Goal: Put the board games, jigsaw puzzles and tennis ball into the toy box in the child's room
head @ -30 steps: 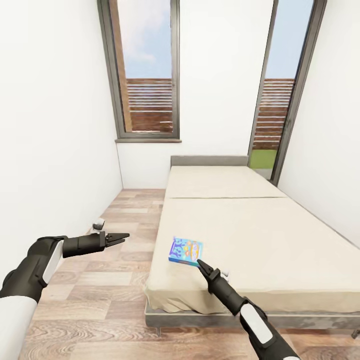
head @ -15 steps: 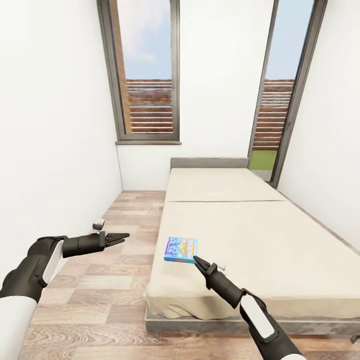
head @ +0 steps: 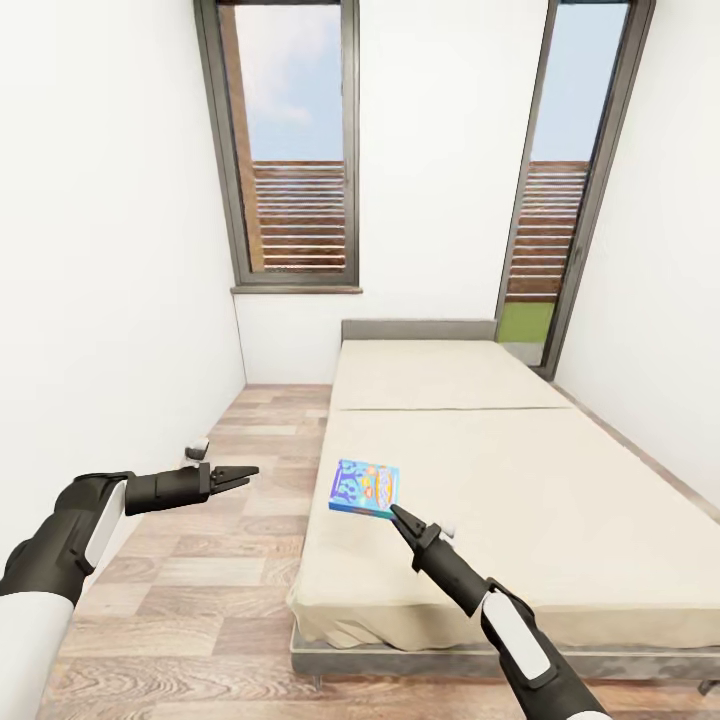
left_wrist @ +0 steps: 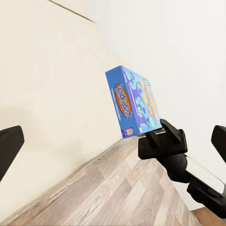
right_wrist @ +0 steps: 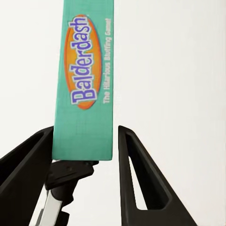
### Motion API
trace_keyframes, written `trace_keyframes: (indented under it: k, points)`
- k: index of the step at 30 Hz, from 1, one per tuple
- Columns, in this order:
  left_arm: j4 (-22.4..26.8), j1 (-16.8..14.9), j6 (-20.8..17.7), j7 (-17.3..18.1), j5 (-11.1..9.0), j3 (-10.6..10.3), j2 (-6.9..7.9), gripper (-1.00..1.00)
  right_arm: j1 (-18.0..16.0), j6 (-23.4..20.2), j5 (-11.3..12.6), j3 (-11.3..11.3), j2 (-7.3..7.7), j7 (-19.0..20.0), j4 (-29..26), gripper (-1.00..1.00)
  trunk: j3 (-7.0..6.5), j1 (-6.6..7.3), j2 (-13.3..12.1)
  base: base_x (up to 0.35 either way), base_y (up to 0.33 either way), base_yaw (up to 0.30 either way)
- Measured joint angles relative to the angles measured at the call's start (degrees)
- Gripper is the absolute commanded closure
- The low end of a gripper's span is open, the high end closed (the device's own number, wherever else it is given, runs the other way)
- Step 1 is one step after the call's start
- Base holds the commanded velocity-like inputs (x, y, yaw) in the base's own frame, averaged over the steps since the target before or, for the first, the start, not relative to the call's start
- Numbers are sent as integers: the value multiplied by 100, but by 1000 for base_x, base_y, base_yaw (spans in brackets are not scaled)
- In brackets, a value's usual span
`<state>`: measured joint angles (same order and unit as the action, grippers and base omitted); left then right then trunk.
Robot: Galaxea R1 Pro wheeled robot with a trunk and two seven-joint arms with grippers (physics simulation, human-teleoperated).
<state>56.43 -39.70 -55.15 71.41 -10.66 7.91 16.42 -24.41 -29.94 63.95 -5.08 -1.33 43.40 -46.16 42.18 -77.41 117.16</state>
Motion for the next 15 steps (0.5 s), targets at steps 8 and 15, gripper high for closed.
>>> trace_keyframes:
  k: [8, 15]
  points:
    - [0, 0, 1, 7, 0, 0, -1, -100, -3, 10, 27, 2, 0, 25, 13, 100, -144, 176, -321, 0, 0, 0]
    - [0, 0, 2, 0, 1, 0, 0, -100, -7, 39, 12, 9, 0, 22, 16, 100, -269, 330, -602, 0, 0, 0]
